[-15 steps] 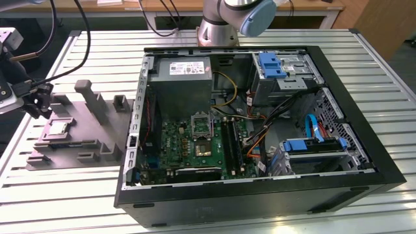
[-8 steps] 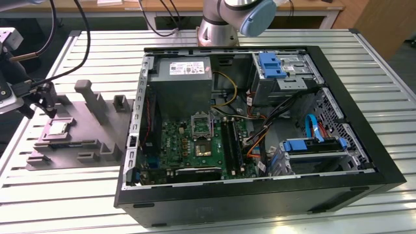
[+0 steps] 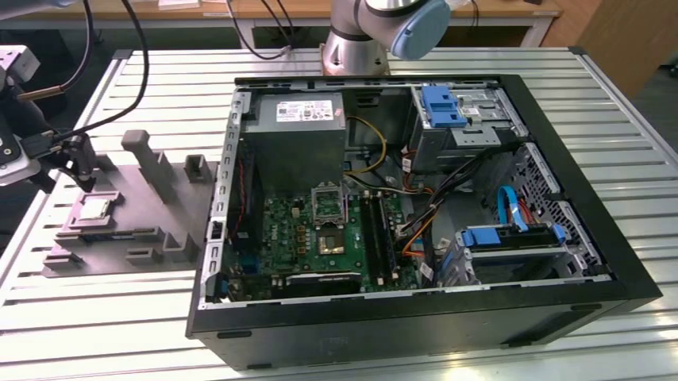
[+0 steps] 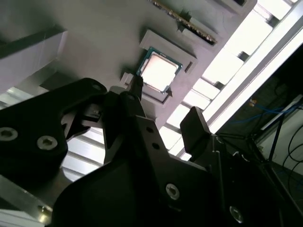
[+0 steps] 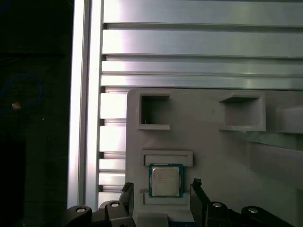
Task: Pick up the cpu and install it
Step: 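Pick up the cpu and move it towards the insertion slot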
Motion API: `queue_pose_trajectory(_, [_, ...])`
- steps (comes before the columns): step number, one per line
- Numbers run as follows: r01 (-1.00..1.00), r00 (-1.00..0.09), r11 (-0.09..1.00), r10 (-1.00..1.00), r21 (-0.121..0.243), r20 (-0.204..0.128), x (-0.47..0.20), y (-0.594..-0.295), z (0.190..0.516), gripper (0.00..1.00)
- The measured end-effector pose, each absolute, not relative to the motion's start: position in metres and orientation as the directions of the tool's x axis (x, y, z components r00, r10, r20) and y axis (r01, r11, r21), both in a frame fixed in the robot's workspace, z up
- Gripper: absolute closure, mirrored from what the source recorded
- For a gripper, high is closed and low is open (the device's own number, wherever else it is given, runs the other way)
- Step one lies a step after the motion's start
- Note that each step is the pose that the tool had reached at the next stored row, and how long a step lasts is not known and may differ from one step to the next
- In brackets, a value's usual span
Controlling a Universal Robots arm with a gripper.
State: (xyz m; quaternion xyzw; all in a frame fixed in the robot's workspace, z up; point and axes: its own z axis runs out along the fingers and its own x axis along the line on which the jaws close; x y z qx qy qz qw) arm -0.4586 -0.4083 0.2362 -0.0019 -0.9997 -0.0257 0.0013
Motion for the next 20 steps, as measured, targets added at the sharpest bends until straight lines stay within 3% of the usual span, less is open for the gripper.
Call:
queue_pose_trajectory(6, [0.014, -1.0, 0.999, 0.013, 0.051, 0.003, -0.455, -0.408, 0.232, 0.41])
queue_pose_trajectory(10, [0.014, -1.0, 0.999, 0.014, 0.052, 0.002, -0.455, -0.408, 0.227, 0.28])
queue_pose_trajectory(20, [0.017, -1.0, 0.999, 0.017, 0.052, 0.003, -0.455, -0.411, 0.209, 0.28])
